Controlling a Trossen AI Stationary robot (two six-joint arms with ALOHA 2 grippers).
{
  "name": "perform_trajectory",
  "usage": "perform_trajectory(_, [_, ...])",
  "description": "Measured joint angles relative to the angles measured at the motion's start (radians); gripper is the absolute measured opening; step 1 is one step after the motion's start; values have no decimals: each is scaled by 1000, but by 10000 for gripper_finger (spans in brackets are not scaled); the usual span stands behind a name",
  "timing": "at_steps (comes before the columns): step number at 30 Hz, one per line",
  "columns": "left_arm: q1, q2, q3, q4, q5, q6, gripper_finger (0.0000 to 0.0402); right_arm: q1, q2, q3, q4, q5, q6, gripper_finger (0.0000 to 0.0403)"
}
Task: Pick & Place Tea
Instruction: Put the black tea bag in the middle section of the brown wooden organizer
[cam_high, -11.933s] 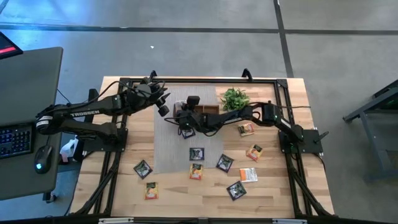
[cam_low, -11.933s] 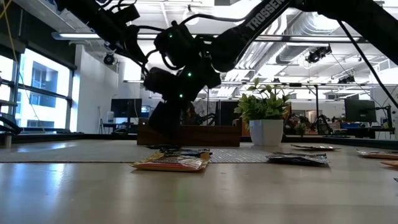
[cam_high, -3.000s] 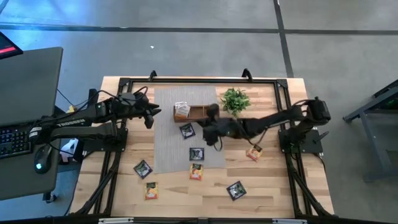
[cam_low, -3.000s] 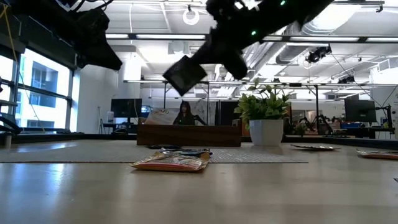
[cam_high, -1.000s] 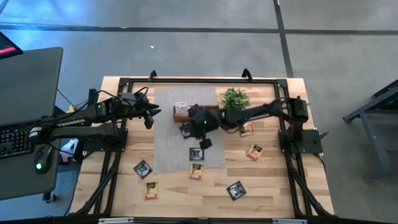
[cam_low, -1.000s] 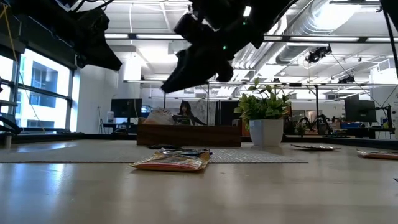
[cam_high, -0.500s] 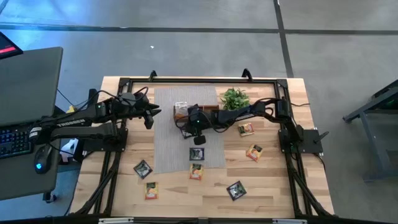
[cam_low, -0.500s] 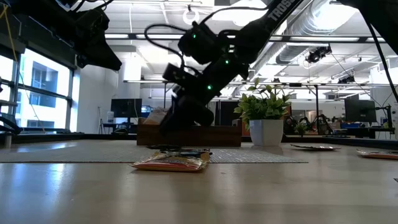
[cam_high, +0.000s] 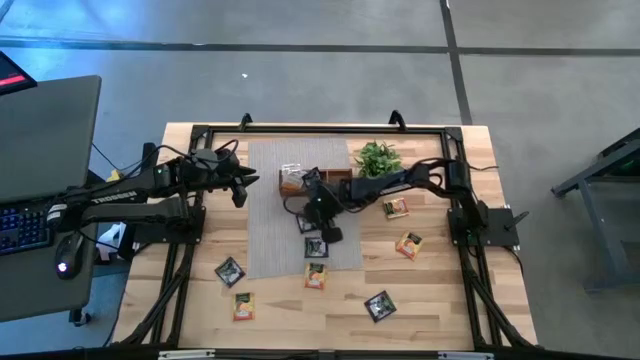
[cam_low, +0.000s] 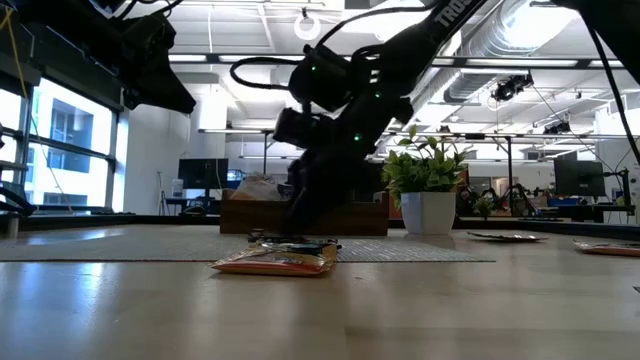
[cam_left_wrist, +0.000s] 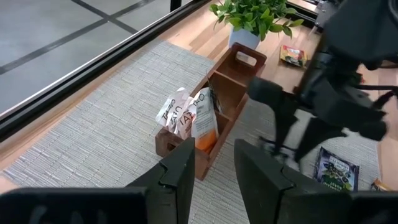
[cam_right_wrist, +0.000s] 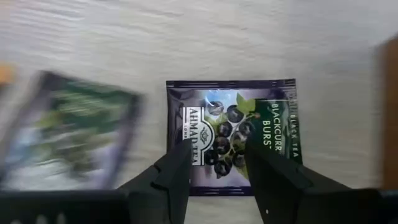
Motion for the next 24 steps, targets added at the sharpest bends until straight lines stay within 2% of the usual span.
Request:
perform_trajectory(3, [0,0,0,0,0,0,111,12,-15,-1,-44,-69,23,145])
perform_trajectory(5, [0,0,0,1,0,0,111,26,-29,-4,-53,-68,20,145])
perform_trajectory(12, [0,0,0,0,-3,0,111,64,-90,-4,40,85,-53,146])
perform_trajectory(24, [0,0,0,-1,1,0,111,0,26,-1,106,54,-3,145])
